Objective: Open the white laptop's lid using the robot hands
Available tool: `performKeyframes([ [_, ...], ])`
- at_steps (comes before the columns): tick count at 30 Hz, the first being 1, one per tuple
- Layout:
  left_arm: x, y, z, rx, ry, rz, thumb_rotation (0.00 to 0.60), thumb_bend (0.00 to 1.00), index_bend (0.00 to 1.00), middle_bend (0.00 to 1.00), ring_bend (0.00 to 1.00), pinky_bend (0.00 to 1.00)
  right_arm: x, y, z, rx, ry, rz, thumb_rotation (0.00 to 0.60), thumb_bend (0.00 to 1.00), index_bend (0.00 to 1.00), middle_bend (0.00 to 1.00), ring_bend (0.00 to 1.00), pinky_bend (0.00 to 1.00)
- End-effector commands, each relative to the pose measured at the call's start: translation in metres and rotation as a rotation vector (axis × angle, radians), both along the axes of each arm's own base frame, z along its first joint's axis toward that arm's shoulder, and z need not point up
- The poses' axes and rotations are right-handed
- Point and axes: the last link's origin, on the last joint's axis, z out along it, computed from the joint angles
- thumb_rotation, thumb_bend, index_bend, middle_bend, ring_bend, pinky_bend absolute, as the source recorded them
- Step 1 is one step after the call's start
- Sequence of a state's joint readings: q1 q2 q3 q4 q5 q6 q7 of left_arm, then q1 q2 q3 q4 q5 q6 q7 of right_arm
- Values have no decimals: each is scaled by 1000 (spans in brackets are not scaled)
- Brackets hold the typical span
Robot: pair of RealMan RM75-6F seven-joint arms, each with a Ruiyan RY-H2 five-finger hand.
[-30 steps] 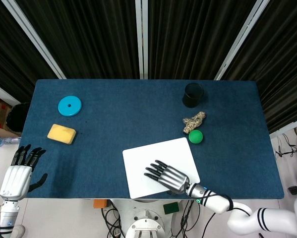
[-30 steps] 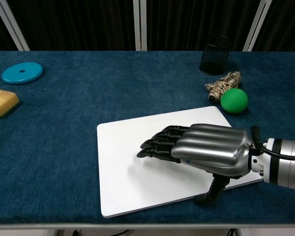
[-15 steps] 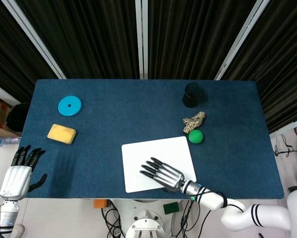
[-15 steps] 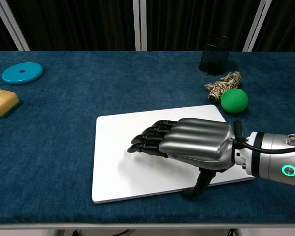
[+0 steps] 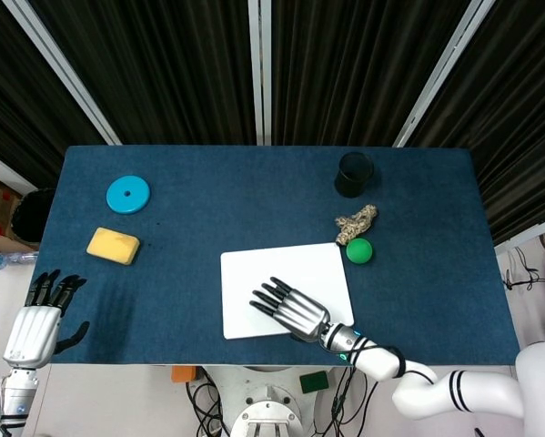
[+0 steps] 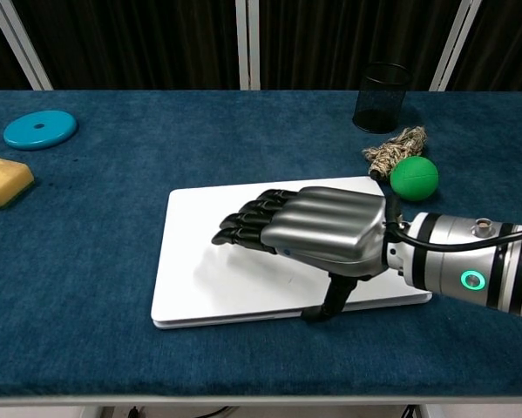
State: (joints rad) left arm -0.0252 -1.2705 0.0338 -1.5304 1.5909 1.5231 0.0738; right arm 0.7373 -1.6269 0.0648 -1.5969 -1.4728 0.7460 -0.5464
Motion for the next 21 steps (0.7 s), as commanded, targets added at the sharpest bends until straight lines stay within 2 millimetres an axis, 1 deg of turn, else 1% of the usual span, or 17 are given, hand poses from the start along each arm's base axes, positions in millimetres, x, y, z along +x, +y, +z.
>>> performKeyframes([
  [1,-4,0,-6,-11,-33,14,600,242,186,144,17,37,8,-2,-6,-34,0,24,600,778,0,0,0,0],
  [3,-8,0,-10,-19,-51,27,600,241,186,144,17,37,12,-4,-7,-64,0,40,600,903,0,0,0,0],
  [5,-12,-1,-14,-29,-63,40,600,241,186,144,17,37,18,-6,-5,-97,-2,55,600,978,0,0,0,0],
  [6,-13,-2,-16,-34,-70,46,600,241,186,144,17,37,20,-6,-4,-110,-4,62,600,999,0,0,0,0],
  [10,-17,-4,-30,-70,-120,58,600,249,186,142,17,37,33,-9,1,-164,-3,94,600,1000,0,0,0,0],
  [15,-16,-4,-51,-133,-172,37,600,270,186,141,17,37,43,-16,10,-219,5,108,600,1000,0,0,0,0],
  [21,-2,1,-75,-208,-239,-55,600,283,186,141,17,37,57,-27,23,-288,11,124,600,1000,0,0,0,0],
])
